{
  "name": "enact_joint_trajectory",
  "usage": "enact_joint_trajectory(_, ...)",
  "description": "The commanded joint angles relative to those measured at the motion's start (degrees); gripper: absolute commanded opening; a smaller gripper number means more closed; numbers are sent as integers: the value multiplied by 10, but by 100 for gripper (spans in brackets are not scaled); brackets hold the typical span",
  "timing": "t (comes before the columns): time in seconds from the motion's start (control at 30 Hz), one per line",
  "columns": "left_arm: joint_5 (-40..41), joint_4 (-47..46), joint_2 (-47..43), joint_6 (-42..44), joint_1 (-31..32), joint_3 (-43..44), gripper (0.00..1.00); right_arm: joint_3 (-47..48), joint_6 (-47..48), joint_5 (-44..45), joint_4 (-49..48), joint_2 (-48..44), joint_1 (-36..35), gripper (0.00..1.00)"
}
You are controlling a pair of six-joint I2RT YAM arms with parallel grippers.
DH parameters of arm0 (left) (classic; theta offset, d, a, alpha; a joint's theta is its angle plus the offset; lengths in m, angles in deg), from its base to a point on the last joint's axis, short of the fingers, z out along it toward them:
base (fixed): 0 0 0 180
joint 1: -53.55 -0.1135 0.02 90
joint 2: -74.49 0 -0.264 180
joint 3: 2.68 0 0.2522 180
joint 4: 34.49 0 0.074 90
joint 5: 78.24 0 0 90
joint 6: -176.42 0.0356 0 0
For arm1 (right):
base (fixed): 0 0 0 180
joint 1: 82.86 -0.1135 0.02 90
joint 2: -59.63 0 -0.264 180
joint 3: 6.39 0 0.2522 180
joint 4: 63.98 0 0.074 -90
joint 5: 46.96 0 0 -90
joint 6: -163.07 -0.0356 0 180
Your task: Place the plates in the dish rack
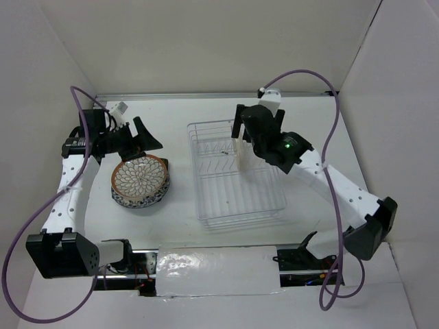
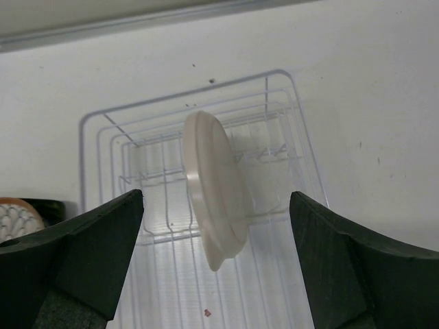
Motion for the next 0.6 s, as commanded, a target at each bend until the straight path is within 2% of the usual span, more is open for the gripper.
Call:
enact_joint_trajectory(0.0, -9, -16, 9, 6, -11, -8, 95, 32, 13, -27, -8, -34, 1, 94)
enact_joint_trajectory(0.2, -3, -18, 11, 0, -19, -17, 95, 12, 1, -54, 3, -37, 7, 94)
enact_joint_trajectory(0.33, 37, -3, 22, -11, -39, -19, 96, 2, -4, -82, 6, -51, 9, 95)
enact_joint_trajectory(0.57, 97, 4, 71, -83, -125, -48, 94, -21, -11, -121, 8, -93, 15, 95)
